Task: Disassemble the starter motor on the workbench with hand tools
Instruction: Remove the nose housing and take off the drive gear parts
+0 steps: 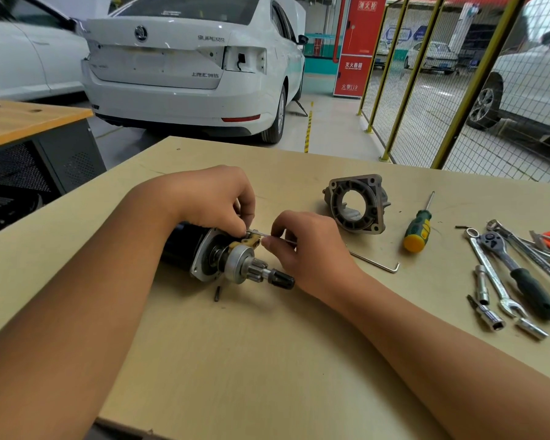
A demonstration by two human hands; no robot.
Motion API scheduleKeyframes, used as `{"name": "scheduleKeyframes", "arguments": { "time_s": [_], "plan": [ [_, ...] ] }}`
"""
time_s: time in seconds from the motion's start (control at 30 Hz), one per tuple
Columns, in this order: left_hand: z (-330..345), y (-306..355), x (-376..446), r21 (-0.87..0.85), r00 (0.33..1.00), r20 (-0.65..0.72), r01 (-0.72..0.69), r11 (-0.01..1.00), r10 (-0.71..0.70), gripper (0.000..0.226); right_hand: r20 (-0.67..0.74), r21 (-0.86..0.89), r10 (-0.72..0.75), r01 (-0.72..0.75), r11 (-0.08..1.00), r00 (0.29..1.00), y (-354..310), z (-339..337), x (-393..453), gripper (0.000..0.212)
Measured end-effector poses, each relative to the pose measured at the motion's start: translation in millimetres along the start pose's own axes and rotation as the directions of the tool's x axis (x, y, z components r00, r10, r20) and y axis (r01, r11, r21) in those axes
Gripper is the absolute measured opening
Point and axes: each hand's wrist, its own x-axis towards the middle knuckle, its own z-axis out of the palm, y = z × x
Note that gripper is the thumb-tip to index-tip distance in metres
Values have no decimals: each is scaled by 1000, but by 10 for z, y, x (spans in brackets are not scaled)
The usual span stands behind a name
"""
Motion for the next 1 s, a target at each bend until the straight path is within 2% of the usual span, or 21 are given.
{"name": "scheduleKeyframes", "arguments": {
  "time_s": [0.17,0.33,0.67,1.0],
  "plan": [
    [1,-15,4,-3,1000,-13,4,1000,-5,22,23,-2,5,-5,1000,1000,-3,22,-10,28],
    [-4,-24,4,3,1000,-17,-5,1000,5,22,-3,-61,-16,16,998,1000,-16,-13,-5,23],
    [-5,-20,3,3,1000,-20,-5,1000,5,22,-93,-71,-15,8,997,996,-34,-22,2,13],
    [-3,-30,19,-9,1000,-8,-7,1000,7,28,-76,3,-40,40,999,996,-2,-15,-21,11]
  ]
}}
